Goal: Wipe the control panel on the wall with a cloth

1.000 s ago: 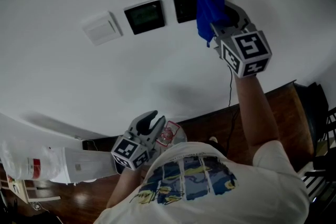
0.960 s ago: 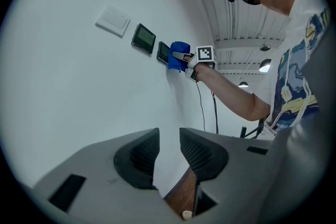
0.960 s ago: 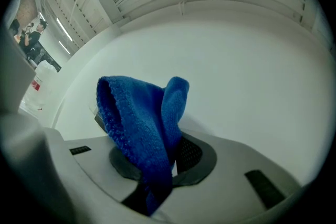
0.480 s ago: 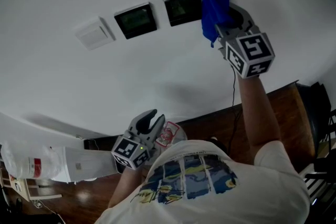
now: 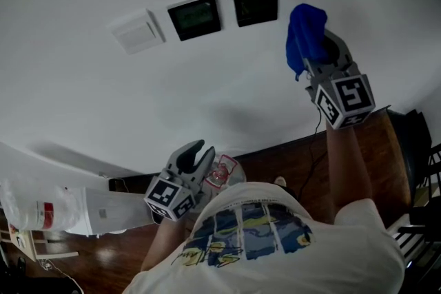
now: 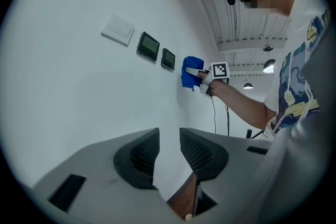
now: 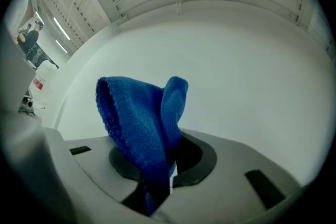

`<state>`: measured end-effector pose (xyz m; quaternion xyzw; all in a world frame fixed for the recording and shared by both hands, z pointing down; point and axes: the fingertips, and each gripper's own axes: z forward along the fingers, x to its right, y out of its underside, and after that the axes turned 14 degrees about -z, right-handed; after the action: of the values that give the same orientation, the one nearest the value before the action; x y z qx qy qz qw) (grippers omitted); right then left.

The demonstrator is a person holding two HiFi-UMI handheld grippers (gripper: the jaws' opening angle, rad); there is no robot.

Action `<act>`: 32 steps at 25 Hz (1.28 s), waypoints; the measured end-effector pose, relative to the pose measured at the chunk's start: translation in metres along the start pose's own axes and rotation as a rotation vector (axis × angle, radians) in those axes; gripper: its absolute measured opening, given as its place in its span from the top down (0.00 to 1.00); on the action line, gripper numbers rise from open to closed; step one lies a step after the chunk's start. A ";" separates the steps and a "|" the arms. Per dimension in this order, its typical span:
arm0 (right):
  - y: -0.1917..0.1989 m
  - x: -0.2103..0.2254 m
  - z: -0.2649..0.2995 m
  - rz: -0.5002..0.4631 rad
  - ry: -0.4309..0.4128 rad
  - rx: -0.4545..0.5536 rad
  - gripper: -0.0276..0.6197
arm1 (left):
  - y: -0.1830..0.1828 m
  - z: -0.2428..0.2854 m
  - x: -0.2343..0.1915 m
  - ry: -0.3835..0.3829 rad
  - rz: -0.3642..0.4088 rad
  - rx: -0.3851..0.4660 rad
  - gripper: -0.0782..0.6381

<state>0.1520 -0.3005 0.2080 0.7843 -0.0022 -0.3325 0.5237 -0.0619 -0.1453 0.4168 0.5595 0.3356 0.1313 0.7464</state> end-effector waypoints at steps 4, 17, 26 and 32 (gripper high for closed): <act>0.010 -0.038 -0.051 0.038 0.015 -0.049 0.82 | -0.004 -0.021 -0.010 0.001 -0.001 0.014 0.76; 0.025 -0.135 -0.161 0.126 0.012 -0.182 0.82 | -0.001 -0.067 -0.026 0.009 -0.004 0.035 0.76; 0.034 -0.134 -0.165 0.173 -0.072 -0.165 0.82 | -0.015 -0.064 -0.028 -0.087 -0.021 0.069 0.76; 0.046 -0.122 -0.160 0.204 -0.138 -0.152 0.82 | -0.013 -0.051 -0.021 -0.136 -0.043 0.053 0.76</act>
<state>0.1565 -0.1466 0.3459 0.7132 -0.0928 -0.3299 0.6115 -0.1124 -0.1236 0.4042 0.5793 0.2996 0.0679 0.7550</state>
